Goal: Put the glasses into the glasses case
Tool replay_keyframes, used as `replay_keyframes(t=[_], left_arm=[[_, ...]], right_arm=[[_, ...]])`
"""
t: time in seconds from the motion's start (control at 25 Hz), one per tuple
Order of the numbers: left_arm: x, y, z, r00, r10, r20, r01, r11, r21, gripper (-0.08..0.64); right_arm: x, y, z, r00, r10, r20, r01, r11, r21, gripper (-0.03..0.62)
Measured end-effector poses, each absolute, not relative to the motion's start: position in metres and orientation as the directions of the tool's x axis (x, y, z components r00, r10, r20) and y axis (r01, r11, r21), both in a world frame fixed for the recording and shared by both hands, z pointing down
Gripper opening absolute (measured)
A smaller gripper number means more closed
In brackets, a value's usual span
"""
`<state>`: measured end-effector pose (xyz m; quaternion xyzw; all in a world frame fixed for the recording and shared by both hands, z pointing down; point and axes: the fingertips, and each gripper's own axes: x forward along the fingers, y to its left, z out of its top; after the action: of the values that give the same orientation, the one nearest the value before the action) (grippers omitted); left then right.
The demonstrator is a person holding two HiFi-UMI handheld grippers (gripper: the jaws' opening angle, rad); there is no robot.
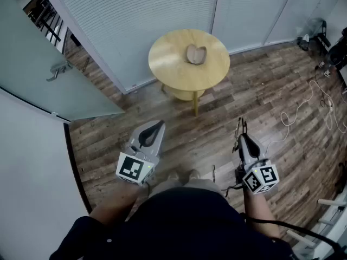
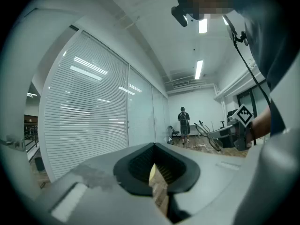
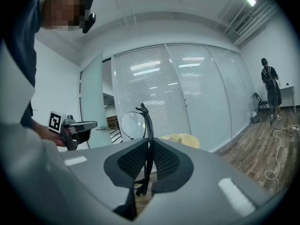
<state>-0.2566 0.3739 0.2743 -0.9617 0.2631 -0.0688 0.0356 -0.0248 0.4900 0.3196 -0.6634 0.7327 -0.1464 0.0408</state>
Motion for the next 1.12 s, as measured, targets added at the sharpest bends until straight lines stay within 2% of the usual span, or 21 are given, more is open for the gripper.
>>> replay_keyframes(t=[0.6,0.8,1.12], left_arm=[[-0.216,0.377,0.269,0.826,-0.554,0.101,-0.543,-0.831,-0.119,0.000],[-0.202,0.375,0.273,0.825,-0.552,0.121,-0.542,-0.834,-0.110,0.000],[-0.172,0.302,0.278,0.853,-0.506,0.127,-0.495,-0.862,-0.107,0.000]], right_arm=[[0.021,0.492,0.322,-0.158,-0.982,0.108,-0.952,0.122,-0.282,0.037],[0.044,0.485,0.323,-0.132,-0.987,0.096,-0.948,0.097,-0.303,0.037],[0.079,0.422,0.312,-0.072,-0.993,0.091,-0.964,0.046,-0.263,0.037]])
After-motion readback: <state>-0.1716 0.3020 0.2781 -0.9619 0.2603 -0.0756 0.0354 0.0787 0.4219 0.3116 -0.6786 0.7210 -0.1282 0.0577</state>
